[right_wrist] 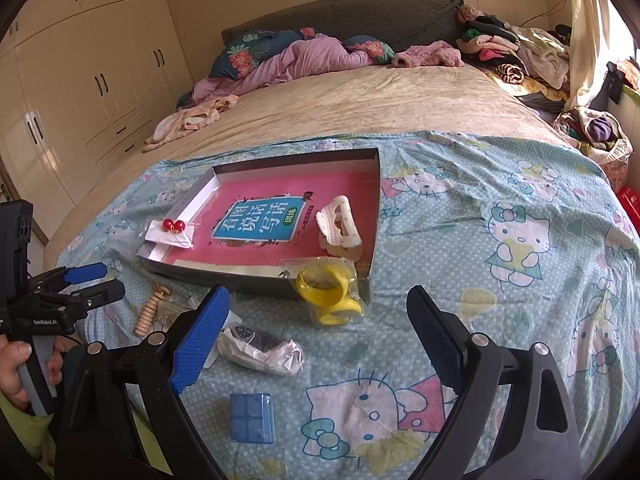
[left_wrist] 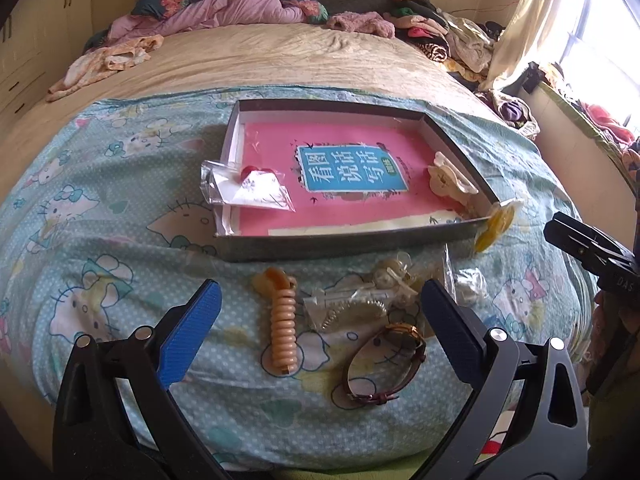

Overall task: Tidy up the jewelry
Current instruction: 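Grasp the bagged yellow bangles with the right tool while the left tool grasps the brown watch, then carry the bangles and watch into the pink tray and release both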

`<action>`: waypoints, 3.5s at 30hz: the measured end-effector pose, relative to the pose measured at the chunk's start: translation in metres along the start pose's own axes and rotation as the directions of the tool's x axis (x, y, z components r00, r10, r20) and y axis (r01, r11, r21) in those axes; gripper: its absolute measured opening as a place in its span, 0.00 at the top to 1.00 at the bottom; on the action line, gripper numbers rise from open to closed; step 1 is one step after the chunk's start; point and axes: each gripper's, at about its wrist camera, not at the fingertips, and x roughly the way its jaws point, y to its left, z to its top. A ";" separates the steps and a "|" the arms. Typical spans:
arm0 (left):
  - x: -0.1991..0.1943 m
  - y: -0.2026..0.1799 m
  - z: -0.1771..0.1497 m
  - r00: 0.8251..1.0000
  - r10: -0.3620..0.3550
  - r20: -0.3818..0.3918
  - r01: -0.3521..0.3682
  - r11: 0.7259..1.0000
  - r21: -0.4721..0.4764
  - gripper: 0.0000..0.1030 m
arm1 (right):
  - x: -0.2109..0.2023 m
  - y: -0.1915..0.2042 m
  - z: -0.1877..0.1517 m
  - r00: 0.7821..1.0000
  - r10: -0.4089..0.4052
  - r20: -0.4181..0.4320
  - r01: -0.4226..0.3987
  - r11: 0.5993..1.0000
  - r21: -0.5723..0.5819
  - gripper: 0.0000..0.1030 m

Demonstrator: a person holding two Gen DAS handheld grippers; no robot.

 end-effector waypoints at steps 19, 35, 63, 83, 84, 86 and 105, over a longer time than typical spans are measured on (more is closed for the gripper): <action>0.041 -0.038 -0.048 0.990 -0.039 -0.135 0.060 0.985 0.160 0.09 | 0.054 0.004 0.000 0.996 -0.088 0.008 0.088 0.996 -0.015 0.14; 0.068 -0.049 -0.053 0.981 -0.021 -0.191 0.060 0.978 0.202 0.09 | 0.063 -0.007 0.000 0.995 -0.094 0.025 0.094 0.996 0.002 0.49; 0.012 -0.031 -0.045 0.992 -0.088 -0.093 0.101 0.985 0.139 0.59 | -0.007 0.027 -0.001 0.996 0.025 0.080 -0.019 0.997 -0.081 0.59; -0.011 -0.007 -0.018 0.988 -0.148 -0.039 0.150 0.987 0.060 0.91 | -0.013 0.043 0.008 0.992 0.064 0.108 -0.053 0.993 -0.101 0.59; -0.013 -0.007 -0.014 0.989 -0.147 -0.029 0.148 0.987 0.062 0.91 | -0.014 0.044 0.011 0.991 0.067 0.114 -0.055 0.993 -0.103 0.59; -0.018 -0.007 -0.004 0.989 -0.147 -0.012 0.148 0.987 0.064 0.91 | -0.017 0.044 0.015 0.989 0.072 0.127 -0.058 0.993 -0.105 0.59; -0.018 0.000 0.074 0.992 -0.091 0.087 0.083 0.993 0.082 0.91 | -0.009 0.047 0.052 0.975 0.121 0.188 -0.098 0.987 -0.130 0.59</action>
